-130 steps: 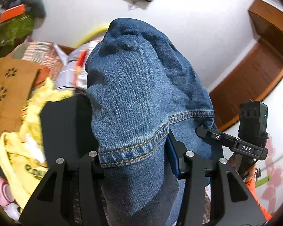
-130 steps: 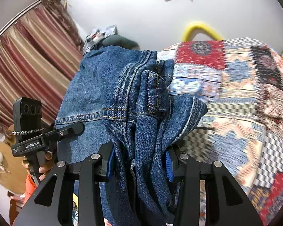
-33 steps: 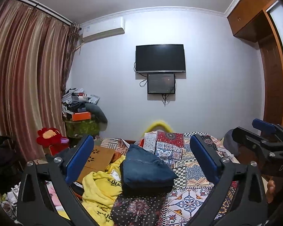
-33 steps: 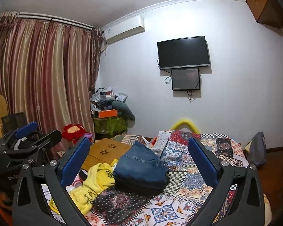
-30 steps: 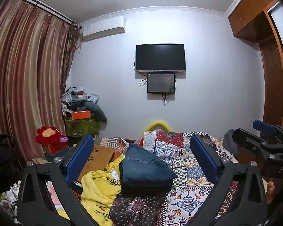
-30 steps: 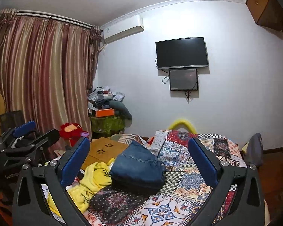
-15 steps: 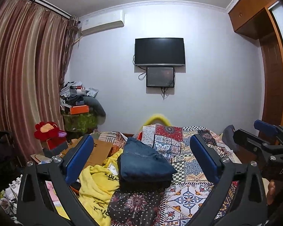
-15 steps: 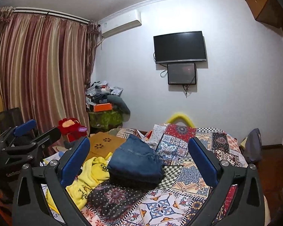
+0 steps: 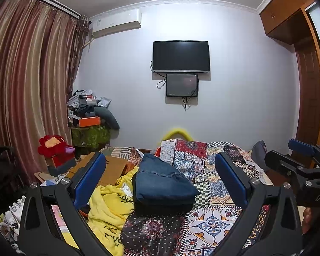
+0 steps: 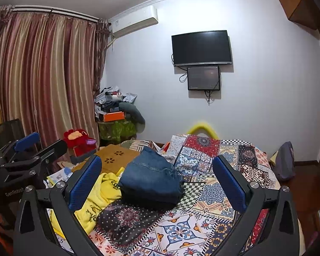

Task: Fold large clothes

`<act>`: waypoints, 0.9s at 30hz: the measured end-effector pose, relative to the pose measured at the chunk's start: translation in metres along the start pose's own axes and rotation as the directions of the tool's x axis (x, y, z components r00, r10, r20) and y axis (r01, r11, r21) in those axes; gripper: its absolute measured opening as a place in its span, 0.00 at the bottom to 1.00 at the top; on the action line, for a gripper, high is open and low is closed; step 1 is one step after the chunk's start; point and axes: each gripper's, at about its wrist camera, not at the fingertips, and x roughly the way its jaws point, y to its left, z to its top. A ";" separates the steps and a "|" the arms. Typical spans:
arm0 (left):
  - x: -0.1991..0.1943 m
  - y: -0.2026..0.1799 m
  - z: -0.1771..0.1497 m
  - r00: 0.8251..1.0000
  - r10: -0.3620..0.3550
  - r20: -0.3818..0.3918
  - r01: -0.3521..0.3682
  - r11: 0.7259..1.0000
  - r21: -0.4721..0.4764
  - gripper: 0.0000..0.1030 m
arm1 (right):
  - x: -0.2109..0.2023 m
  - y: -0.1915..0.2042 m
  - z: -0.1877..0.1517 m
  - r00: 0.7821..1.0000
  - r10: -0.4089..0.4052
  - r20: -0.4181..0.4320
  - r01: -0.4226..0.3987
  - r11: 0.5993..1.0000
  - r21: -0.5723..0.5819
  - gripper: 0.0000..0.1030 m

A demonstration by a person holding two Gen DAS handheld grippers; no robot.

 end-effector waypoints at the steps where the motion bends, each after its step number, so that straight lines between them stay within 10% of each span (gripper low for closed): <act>1: 0.001 0.000 0.000 1.000 0.001 0.000 -0.001 1.000 0.001 0.99 | -0.001 0.000 0.001 1.000 0.001 0.000 -0.001 1.000 0.002 1.00; 27: 0.007 0.000 -0.005 1.000 -0.003 -0.024 0.002 1.000 -0.007 0.99 | 0.003 -0.007 -0.001 1.000 0.010 -0.016 -0.009 1.000 0.025 1.00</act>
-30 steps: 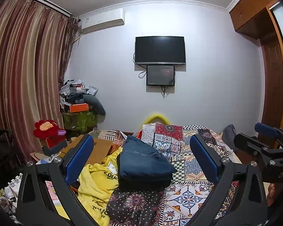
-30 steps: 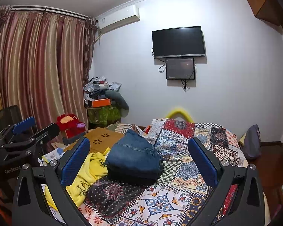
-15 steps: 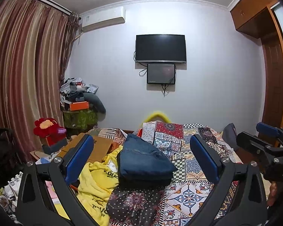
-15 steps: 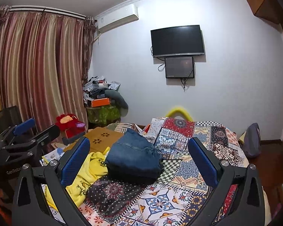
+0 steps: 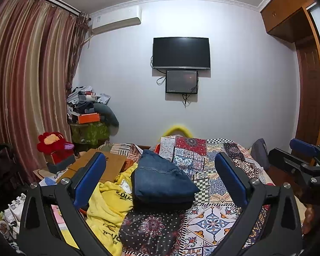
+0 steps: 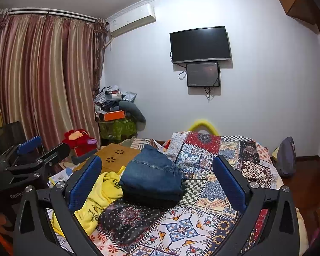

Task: Fold large clothes

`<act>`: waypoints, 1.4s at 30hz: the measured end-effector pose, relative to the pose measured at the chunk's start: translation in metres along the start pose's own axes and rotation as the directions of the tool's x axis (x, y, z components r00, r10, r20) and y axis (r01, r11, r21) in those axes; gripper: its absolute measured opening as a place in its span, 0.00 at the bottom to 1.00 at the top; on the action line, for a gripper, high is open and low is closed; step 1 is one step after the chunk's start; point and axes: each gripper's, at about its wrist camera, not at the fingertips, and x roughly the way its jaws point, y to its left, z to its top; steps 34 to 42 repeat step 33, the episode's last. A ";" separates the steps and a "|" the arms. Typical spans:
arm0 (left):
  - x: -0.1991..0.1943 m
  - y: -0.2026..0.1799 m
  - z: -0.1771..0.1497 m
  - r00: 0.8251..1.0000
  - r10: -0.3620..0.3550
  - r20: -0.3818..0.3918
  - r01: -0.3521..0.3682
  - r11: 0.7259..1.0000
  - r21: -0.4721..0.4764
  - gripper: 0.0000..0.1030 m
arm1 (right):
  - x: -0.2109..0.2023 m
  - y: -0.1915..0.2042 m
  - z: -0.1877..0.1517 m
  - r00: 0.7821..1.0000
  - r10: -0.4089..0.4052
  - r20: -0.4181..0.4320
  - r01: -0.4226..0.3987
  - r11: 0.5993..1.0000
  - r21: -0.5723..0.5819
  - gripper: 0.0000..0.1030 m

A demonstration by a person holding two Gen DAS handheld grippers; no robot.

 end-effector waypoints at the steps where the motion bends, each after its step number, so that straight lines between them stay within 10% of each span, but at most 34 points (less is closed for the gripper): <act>1: 0.000 0.000 0.000 1.000 -0.004 -0.002 0.004 1.000 -0.001 0.99 | 0.000 0.000 0.000 1.000 0.001 0.000 -0.001 1.000 -0.001 1.00; 42: 0.004 -0.009 -0.004 0.997 -0.067 -0.048 0.068 0.998 0.009 0.99 | 0.005 -0.003 -0.003 1.000 -0.019 0.004 0.019 0.999 0.025 1.00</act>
